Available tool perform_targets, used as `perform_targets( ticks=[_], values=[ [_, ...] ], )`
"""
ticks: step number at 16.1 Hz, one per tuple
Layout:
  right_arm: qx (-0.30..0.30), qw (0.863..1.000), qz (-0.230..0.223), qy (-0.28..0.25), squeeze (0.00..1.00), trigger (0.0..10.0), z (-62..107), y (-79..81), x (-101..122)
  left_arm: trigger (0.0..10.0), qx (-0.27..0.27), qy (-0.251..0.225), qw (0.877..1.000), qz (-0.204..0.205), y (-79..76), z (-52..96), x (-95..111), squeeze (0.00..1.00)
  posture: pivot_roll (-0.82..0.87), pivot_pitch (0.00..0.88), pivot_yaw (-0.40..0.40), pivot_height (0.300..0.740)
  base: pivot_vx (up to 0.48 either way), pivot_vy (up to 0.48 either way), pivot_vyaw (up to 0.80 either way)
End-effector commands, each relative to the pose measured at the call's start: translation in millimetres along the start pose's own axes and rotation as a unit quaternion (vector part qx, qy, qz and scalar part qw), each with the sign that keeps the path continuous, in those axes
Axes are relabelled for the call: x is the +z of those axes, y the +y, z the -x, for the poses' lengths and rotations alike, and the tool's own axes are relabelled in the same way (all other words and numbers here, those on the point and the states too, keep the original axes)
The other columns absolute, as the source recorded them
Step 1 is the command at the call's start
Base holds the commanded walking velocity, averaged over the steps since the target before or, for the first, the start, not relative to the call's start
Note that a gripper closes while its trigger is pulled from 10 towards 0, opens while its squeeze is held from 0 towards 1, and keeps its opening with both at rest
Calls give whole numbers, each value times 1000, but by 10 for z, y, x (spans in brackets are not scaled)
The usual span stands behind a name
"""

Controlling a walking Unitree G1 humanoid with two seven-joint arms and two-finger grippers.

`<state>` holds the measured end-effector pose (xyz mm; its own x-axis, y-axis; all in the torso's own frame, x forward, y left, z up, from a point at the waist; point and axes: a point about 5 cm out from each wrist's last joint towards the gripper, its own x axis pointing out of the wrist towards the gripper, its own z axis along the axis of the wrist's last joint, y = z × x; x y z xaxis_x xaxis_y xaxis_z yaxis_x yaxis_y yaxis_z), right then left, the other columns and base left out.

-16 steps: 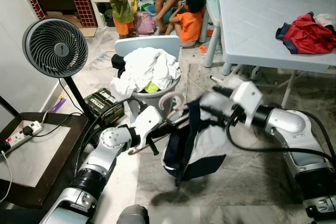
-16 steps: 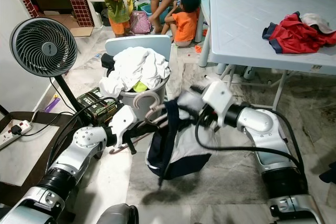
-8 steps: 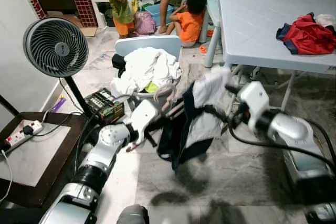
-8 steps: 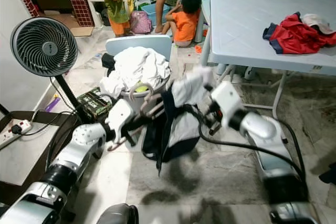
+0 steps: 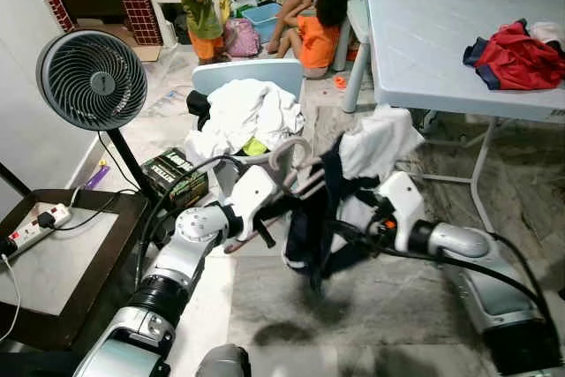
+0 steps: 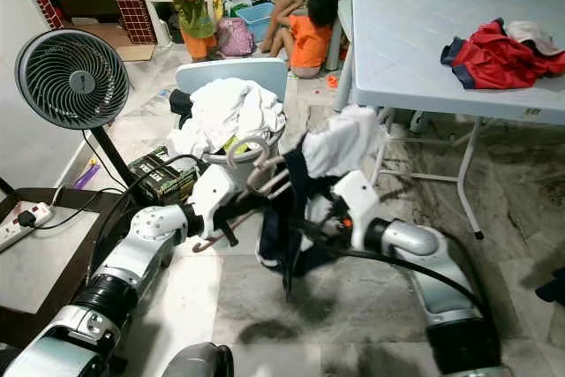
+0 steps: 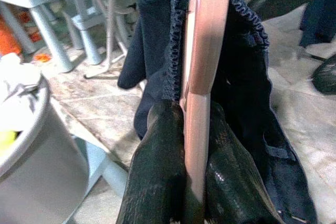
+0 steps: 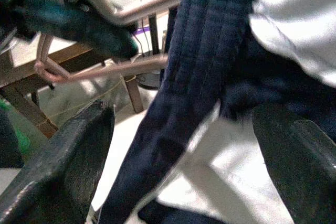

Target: Hang hanger

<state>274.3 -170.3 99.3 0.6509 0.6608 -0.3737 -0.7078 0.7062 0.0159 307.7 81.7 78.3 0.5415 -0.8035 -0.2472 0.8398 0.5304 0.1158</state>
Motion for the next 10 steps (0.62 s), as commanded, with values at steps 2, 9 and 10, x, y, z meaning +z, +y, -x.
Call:
perform_targets(
  ticks=[2, 9, 10],
  values=[
    [-28, 999, -14, 15, 0, 10000, -26, 4, 50, 0, -3, -21, 1000, -14, -4, -40, 129, 0, -26, 18, 23, 740, 0, 0, 0],
    [-154, 986, -47, 35, 0, 0, -183, 67, 46, 0, -18, -32, 999, -22, -93, -133, 199, 0, -30, 12, 20, 740, 0, 0, 0],
    [-186, 981, -47, 27, 0, 0, -186, 24, 62, 0, -20, -32, 999, -22, -102, -133, 200, 0, -28, 10, 19, 740, 0, 0, 0]
  ],
)
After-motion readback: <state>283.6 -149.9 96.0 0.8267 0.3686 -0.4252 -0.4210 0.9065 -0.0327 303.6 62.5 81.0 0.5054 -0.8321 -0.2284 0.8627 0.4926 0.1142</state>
